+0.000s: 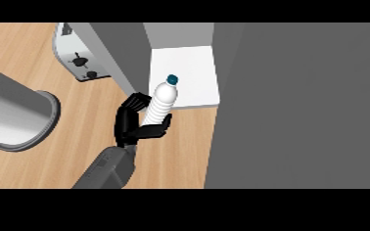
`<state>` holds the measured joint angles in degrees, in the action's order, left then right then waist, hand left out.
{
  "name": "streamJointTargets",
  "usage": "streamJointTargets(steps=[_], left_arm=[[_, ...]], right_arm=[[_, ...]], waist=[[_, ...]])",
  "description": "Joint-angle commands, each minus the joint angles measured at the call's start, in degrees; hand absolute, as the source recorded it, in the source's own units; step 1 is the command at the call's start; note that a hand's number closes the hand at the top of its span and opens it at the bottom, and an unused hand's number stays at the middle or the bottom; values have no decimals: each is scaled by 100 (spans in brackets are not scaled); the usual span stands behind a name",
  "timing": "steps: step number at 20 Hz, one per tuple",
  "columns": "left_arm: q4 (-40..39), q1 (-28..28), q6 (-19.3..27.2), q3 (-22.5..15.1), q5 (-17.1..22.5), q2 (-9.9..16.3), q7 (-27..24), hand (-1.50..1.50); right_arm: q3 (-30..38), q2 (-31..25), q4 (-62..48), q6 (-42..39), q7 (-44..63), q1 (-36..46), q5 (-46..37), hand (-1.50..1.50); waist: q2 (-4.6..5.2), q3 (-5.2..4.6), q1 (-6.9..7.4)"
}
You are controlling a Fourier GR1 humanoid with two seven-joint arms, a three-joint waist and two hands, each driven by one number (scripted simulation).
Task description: Pick up the bottled water, place it into the cabinet and close the cabinet
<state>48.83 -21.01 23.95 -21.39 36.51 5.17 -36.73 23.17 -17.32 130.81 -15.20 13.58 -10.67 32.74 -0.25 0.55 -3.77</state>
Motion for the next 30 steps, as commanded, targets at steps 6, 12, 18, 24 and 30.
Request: streamJointTargets(steps=[6, 12, 18, 24, 30], left_arm=[[-160, -1702, 832, -222, -198, -447, 829, 150], [-378, -1699, 1224, -293, -256, -378, 799, 150], [-1865, -2901, 1111, 125, -140, -508, 971, 150], [-2610, -3416, 632, 709, 170, -515, 569, 150], [-3135, -3694, -19, 1149, 448, -408, 294, 150]], right_arm=[[319, -249, -305, -247, -44, 128, 480, -150], [373, -360, -475, -386, -41, 213, 690, -150], [600, -468, -399, -570, -33, 90, 986, -150], [867, -599, -722, -665, -83, 137, 1128, -150], [790, -446, -693, -700, -135, 66, 1032, -150]], waist=[[99, -43, -378], [153, -51, -422], [210, -69, -439], [266, -73, -385], [298, -71, -326]])
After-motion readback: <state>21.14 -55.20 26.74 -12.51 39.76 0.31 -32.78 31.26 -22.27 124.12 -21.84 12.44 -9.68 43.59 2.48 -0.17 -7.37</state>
